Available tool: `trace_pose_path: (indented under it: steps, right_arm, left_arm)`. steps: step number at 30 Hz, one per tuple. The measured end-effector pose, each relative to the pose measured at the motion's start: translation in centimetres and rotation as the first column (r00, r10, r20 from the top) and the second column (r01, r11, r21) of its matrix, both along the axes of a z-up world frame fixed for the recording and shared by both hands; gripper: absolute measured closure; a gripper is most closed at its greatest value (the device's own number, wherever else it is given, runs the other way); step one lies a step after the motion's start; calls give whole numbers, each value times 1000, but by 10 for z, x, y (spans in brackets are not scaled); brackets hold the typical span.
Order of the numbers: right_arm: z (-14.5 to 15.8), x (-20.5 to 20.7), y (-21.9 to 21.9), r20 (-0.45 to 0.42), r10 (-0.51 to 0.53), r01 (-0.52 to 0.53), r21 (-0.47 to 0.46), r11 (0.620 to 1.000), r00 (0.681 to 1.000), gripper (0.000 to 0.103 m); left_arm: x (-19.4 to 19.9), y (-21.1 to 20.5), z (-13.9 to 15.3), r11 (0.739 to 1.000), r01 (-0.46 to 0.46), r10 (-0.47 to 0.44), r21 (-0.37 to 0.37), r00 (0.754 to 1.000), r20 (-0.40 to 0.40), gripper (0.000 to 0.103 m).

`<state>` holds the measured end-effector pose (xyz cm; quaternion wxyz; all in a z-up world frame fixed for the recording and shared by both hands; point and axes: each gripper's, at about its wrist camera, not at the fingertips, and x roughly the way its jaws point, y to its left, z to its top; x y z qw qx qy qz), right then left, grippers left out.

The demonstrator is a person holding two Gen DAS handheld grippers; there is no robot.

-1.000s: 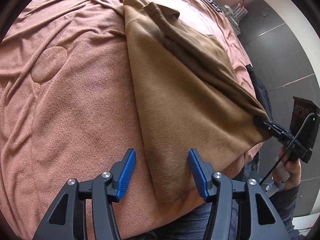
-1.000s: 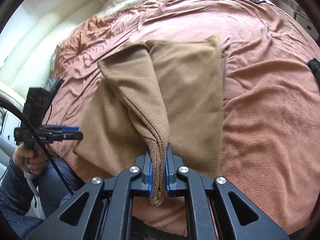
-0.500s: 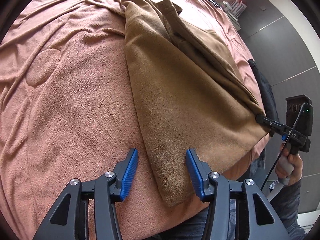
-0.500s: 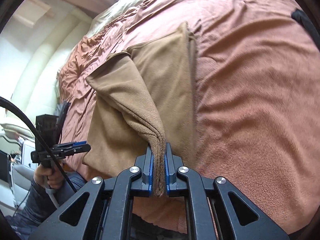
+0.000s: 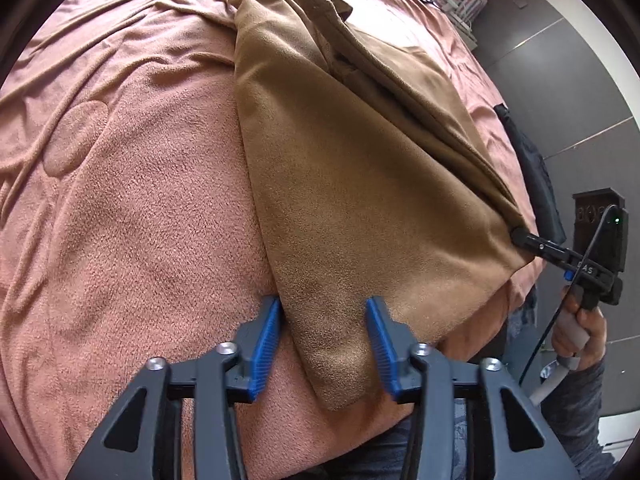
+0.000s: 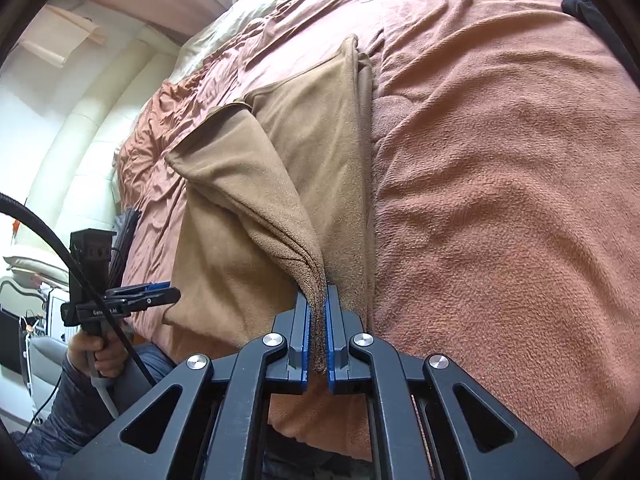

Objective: Fold small clothes
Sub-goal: 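Open the left gripper and release the folded edge onto the shirt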

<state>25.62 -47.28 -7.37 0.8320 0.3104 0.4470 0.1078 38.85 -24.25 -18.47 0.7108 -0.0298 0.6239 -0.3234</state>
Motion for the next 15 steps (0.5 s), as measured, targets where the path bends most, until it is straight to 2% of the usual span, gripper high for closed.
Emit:
trace_pose_path:
  steps: [4, 9, 12, 13, 15]
  right_arm:
    - [7, -6, 10, 9, 11, -11, -27, 1000, 1000, 101]
    - [-4, -2, 15, -52, 1, -6, -92, 996, 999, 100]
    - [10, 1, 24, -44, 12, -19, -152, 988, 999, 96]
    - [19, 3, 28, -35, 10, -17, -193, 981, 999, 90]
    - [31, 6, 33, -12, 18, -20, -228, 973, 1000, 70]
  left_arm:
    - [2, 5, -3, 1000, -22, 22, -12, 999, -23, 69]
    - [2, 11, -4, 999, -38, 37, -33, 999, -32, 69]
    - [0, 20, -1, 996, -56, 54, -69, 998, -28, 69]
    - [1, 25, -1, 994, -69, 67, -86, 997, -31, 69]
    - [2, 34, 0, 988, -103, 99, -112, 994, -34, 69]
